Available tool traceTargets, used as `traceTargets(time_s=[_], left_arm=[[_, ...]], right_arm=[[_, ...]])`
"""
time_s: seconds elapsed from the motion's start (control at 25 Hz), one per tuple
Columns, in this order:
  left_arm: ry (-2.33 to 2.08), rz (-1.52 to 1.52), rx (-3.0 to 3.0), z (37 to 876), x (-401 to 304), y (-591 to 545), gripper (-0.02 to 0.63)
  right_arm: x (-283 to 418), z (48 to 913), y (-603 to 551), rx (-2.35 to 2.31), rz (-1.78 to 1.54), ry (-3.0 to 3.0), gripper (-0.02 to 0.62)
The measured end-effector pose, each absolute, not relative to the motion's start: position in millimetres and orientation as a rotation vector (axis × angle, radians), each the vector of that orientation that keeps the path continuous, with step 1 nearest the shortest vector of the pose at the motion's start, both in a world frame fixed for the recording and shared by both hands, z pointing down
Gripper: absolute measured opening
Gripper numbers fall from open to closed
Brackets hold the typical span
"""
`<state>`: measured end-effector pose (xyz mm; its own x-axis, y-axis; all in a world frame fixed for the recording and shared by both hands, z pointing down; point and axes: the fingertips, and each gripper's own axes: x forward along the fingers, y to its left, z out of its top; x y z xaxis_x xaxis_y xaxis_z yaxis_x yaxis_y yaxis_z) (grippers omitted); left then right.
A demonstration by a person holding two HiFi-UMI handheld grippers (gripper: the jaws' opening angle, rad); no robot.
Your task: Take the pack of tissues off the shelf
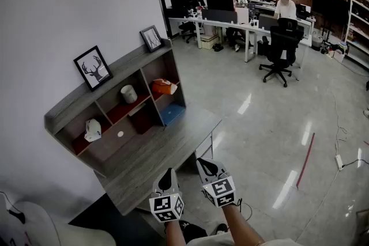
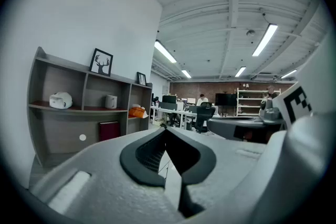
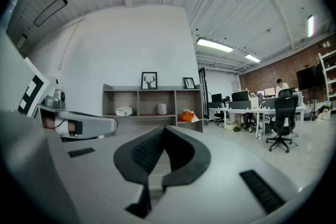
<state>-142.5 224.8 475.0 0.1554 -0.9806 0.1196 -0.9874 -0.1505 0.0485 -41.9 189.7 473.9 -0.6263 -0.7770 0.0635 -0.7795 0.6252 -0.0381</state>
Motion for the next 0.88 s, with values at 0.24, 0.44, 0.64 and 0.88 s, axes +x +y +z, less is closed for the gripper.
traceTargets(time_s=[0.24, 0.44, 0.64, 0.88], left_arm=[[-2.004, 0.088, 2.279, 467, -136, 240, 0.008], [-2.01, 0.125, 2.297, 464, -134, 243, 0.008], [-2.013, 0.121, 2.321, 455, -129, 248, 0.008], [-2.032, 0.142, 2.323, 458, -125, 252, 0.008]], right_arm=[[-35, 466, 209, 1.325, 0.068, -2.822, 0.015], [-32, 461, 211, 1.326, 0.084, -2.848, 0.015], [-23, 455, 212, 1.36, 0.075, -2.849, 0.015], [-7, 462, 210, 1.395, 0.148, -2.857, 0.015]])
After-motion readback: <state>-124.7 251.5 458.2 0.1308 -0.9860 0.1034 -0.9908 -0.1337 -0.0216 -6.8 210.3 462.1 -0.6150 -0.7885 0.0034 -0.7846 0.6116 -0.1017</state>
